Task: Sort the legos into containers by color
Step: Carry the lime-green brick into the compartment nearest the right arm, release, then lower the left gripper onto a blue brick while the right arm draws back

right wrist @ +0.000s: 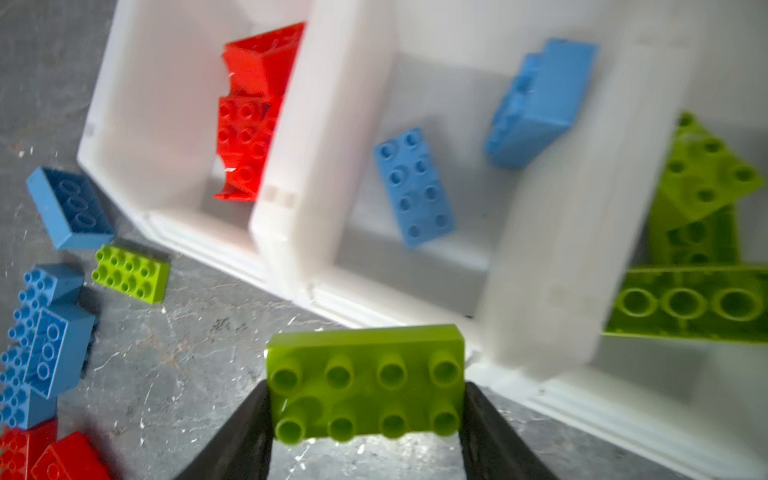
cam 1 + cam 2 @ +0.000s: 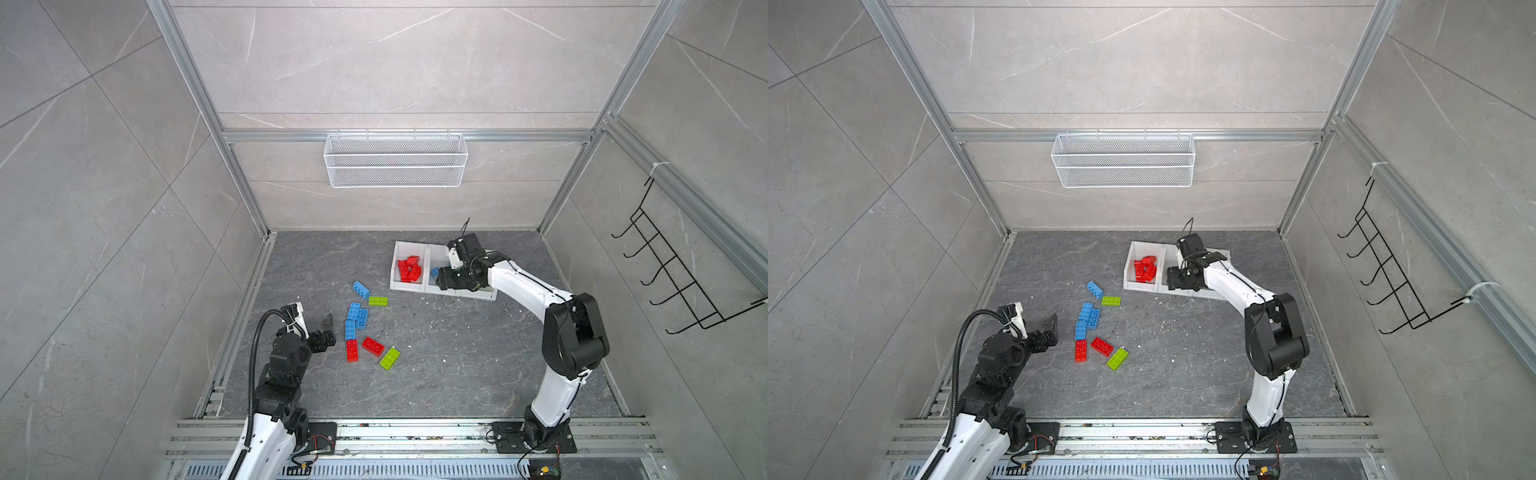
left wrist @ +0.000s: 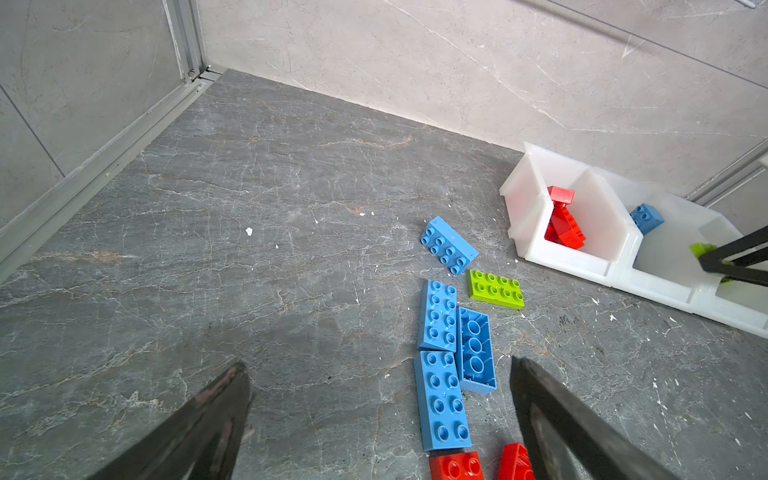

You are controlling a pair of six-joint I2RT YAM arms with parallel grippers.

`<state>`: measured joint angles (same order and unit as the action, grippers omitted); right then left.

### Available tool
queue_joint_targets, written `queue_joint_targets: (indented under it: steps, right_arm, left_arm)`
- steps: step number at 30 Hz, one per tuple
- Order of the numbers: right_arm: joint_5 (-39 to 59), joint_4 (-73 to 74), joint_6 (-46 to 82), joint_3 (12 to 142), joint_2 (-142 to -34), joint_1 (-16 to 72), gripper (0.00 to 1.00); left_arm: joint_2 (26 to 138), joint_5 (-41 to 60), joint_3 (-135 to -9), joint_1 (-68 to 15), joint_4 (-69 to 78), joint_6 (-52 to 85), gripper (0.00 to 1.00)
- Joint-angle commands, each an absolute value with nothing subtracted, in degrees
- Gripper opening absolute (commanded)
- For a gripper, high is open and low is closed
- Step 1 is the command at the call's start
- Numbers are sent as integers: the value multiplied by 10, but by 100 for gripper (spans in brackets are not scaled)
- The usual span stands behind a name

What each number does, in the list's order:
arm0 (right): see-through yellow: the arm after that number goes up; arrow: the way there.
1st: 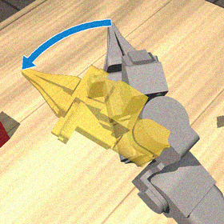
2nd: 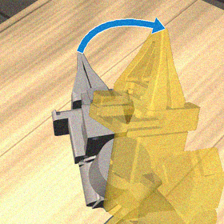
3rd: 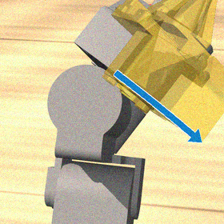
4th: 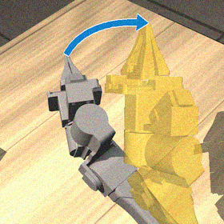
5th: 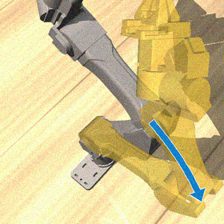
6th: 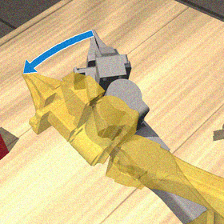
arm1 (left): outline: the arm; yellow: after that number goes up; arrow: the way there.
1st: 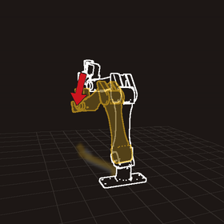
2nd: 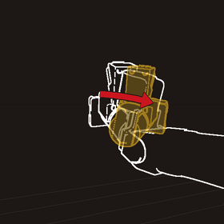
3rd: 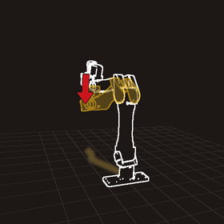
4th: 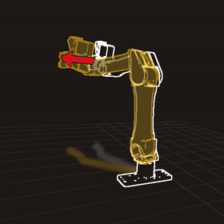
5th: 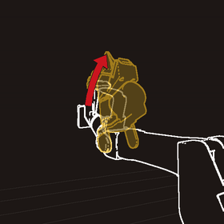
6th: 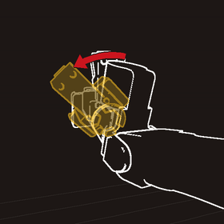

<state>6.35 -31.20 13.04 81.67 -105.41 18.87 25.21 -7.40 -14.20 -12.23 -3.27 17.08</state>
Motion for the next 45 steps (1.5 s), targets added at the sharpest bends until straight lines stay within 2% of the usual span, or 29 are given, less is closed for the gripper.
queue_joint_targets:
  steps: [1, 16, 21, 25, 27, 35, 41, 45]
  right_arm:
    - [98, -307, 117, 845, -1052, 151, 53]
    - [116, -307, 129, 953, -1154, 41, 53]
    - [118, -318, 125, 968, -1168, 37, 63]
    - [124, -317, 125, 963, -1165, 38, 74]
    - [122, -318, 125, 960, -1159, 38, 77]
    - [138, -300, 130, 906, -1086, 37, 79]
    - [237, -220, 168, 764, -949, 40, 78]
    - [281, -182, 192, 661, -855, 44, 78]
  left_arm:
    - [247, -80, -143, -121, -22, 173, 100]
    - [247, -84, -143, -120, -24, 174, 100]
    - [249, -86, -144, -120, -24, 175, 100]
    - [249, -87, -144, -121, -25, 175, 100]
    - [250, -87, -144, -121, -26, 175, 100]
    - [257, -89, -146, -121, -24, 177, 100]
    - [304, -89, -163, -121, -22, 179, 100]
    - [377, -71, -198, -121, -35, 200, 100]
